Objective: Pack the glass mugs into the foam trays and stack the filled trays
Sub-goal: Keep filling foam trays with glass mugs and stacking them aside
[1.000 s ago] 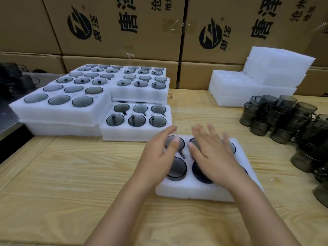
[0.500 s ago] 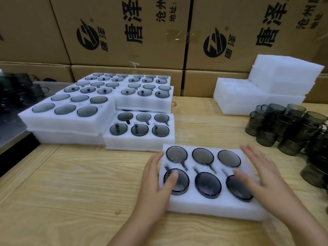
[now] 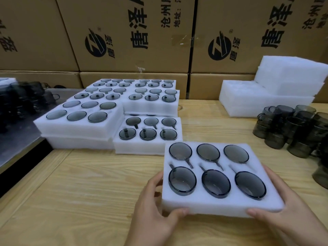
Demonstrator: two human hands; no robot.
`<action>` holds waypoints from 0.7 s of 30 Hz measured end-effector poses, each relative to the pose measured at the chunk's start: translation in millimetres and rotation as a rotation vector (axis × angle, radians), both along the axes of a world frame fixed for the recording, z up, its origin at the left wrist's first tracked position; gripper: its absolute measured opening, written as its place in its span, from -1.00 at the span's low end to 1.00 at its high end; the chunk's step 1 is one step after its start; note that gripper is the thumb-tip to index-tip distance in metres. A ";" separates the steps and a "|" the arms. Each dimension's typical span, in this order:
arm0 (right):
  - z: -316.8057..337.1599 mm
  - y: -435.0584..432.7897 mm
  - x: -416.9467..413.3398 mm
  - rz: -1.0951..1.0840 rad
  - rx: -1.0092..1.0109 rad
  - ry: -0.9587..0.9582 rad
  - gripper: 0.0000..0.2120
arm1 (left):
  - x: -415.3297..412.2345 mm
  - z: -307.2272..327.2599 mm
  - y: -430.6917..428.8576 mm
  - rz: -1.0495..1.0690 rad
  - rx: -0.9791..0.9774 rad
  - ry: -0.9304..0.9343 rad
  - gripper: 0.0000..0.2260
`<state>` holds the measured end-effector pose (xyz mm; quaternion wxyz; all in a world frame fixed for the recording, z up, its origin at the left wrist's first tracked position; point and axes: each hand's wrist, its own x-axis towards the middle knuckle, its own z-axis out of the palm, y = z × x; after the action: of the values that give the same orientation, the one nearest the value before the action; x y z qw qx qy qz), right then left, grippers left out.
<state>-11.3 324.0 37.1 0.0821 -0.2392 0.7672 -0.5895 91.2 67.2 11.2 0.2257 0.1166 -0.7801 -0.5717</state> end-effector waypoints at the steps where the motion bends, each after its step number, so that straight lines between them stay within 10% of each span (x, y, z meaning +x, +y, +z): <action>1: 4.1 -5.4 0.4 0.000 -0.022 0.041 -0.01 | -0.5 7.9 -4.6 0.013 -0.028 0.030 -0.29; 21: -6.3 -209.8 -81.3 -0.141 -0.190 0.167 -0.12 | -90.6 15.2 -136.6 0.594 -0.202 0.147 -0.45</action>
<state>-92.6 114.3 30.8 -0.0465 -0.2395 0.7269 -0.6420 0.6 -69.4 26.4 0.4488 0.2745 -0.7464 -0.4075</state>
